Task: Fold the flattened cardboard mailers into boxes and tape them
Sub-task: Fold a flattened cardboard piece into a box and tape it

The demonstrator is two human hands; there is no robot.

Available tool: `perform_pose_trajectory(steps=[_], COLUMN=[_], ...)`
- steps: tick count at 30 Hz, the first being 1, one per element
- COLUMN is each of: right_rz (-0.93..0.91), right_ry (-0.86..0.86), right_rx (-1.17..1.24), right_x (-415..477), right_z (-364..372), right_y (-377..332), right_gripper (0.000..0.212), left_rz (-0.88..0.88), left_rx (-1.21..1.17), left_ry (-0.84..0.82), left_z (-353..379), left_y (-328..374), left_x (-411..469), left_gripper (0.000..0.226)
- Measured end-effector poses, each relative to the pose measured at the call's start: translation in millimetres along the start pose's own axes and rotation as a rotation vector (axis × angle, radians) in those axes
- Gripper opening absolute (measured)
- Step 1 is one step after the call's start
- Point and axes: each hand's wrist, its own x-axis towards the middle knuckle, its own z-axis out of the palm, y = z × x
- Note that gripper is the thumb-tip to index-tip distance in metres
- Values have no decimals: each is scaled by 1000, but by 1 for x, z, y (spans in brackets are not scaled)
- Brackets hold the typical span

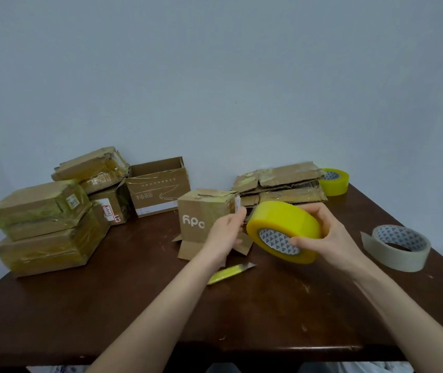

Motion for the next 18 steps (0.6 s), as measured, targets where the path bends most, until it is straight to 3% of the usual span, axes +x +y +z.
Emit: perform_pose_trajectory(steps=[2, 8, 12, 15, 18], right_rz=[-22, -61, -82, -125, -133], right_ry=[-10, -6, -1, 1, 34], right_rx=[-8, -39, -97, -182, -291], right_x=[-3, -5, -5, -1, 3], right_z=[-1, -7, -12, -18, -27], right_y=[0, 4, 4, 3, 7], right_gripper=[66, 62, 58, 57, 56], left_rz=[-99, 29, 77, 211, 356], left_rx=[-190, -195, -31, 189, 232], left_ry=[-66, 91, 130, 256, 337], left_z=[4, 11, 21, 25, 25], left_y=[6, 13, 17, 24, 34], left_x=[3, 14, 21, 24, 22], left_gripper=[47, 13, 13, 19, 17])
